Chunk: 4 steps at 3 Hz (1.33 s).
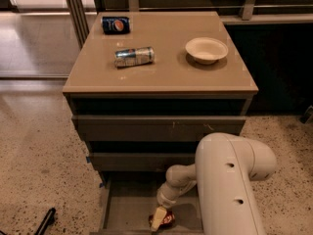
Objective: Pick coke can from bottom drawer and place on counter
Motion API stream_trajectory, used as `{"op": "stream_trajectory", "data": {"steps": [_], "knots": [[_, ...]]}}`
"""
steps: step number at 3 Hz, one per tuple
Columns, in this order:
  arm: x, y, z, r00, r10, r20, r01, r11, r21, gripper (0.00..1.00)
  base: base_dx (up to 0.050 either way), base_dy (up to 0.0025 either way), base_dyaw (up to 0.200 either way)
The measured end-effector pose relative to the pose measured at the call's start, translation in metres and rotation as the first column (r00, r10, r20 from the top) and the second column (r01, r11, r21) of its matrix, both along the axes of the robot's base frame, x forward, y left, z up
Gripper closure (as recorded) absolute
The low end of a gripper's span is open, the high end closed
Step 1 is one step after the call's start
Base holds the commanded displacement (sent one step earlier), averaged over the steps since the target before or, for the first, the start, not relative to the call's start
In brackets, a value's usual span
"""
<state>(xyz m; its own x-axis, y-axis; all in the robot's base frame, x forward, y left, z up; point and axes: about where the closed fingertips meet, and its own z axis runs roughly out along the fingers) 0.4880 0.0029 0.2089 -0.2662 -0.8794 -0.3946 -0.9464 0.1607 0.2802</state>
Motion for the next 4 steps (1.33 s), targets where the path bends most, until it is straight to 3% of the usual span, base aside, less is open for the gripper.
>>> {"op": "stream_trajectory", "data": {"steps": [3, 4], "knots": [[0.024, -0.048, -0.044, 0.9982, -0.060, 0.004, 0.060, 0.997, -0.054, 0.00, 0.000, 0.00000, 0.000], [0.022, -0.053, -0.057, 0.9973, -0.073, -0.009, 0.072, 0.996, -0.053, 0.00, 0.000, 0.00000, 0.000]]}}
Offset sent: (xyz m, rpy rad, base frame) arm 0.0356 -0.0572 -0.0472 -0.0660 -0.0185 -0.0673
